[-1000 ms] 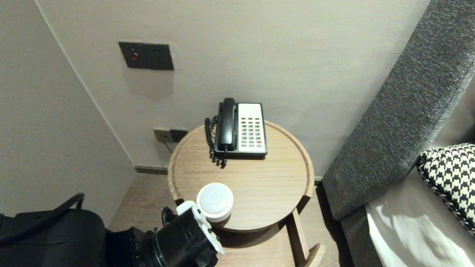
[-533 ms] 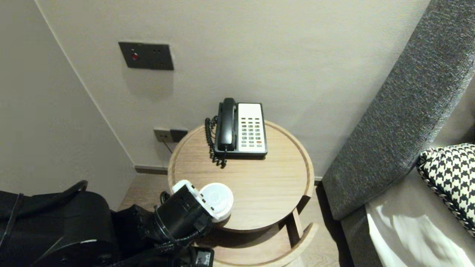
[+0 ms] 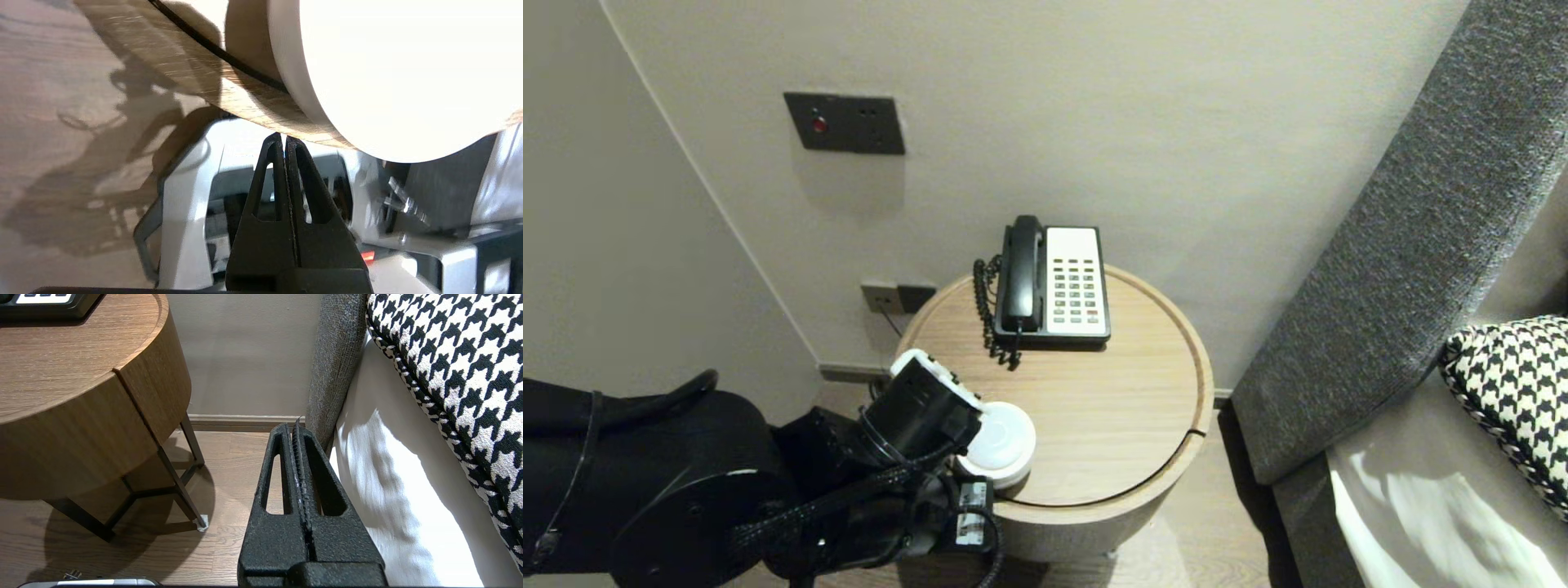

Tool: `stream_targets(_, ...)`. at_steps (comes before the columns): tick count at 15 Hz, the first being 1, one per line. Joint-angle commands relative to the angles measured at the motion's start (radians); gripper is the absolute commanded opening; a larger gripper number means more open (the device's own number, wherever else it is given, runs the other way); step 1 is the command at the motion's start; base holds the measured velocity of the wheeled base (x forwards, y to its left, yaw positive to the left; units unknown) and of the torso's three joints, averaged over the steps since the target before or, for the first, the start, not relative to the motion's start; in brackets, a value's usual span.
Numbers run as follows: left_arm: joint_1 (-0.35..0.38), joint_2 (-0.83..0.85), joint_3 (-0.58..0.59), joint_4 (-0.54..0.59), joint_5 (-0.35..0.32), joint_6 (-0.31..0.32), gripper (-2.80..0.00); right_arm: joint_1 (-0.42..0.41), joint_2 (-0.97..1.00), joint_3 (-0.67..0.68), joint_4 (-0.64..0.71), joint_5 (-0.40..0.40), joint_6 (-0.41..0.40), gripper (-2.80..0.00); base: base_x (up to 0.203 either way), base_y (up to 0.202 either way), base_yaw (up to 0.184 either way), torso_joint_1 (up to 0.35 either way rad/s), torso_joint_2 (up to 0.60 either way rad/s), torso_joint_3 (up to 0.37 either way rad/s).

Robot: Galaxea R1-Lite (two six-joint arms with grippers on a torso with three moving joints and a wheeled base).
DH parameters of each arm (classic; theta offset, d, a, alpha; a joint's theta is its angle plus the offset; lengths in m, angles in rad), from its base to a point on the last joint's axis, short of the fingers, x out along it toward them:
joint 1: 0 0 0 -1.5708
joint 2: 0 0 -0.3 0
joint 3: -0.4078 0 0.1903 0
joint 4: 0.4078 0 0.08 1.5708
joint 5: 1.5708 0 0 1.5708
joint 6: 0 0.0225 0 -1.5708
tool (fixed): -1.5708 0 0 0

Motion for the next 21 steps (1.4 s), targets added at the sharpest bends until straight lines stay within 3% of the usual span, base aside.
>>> stream_targets(1, 0.014, 0.013, -0.004, -0.008, 0.003, -0.003, -2.8, 0.0, 0.0, 0.04, -0.001, 0.0, 0.0, -2.8, 0.0, 0.0, 0.0, 0.0, 0.0, 0.0)
stream_targets(9, 0.017, -0.034, 0.014, -0.007, 0.004, 0.004, -2.8, 0.0, 0.0, 0.04, -0.001, 0.0, 0.0, -2.8, 0.0, 0.0, 0.0, 0.0, 0.0, 0.0)
stream_targets(16, 0.04, -0.347, 0.152, 0.155, -0.006, 0.01, -2.8, 0.0, 0.0, 0.04, -0.001, 0.0, 0.0, -2.8, 0.0, 0.0, 0.0, 0.0, 0.0, 0.0)
stream_targets(17, 0.08, -0.412, 0.161, 0.199, -0.004, 0.012, -2.8, 0.0, 0.0, 0.04, -0.001, 0.0, 0.0, -2.8, 0.0, 0.0, 0.0, 0.0, 0.0, 0.0)
stream_targets(19, 0.231, -0.53, 0.164, 0.29, 0.001, 0.05, -2.8, 0.0, 0.001, 0.04, -0.001, 0.0, 0.0, -2.8, 0.0, 0.0, 0.0, 0.0, 0.0, 0.0)
stream_targets(21, 0.44, -0.621, 0.166, 0.337, 0.004, 0.153, -2.8, 0.0, 0.0, 0.04, -0.001, 0.0, 0.0, -2.8, 0.0, 0.0, 0.0, 0.0, 0.0, 0.0)
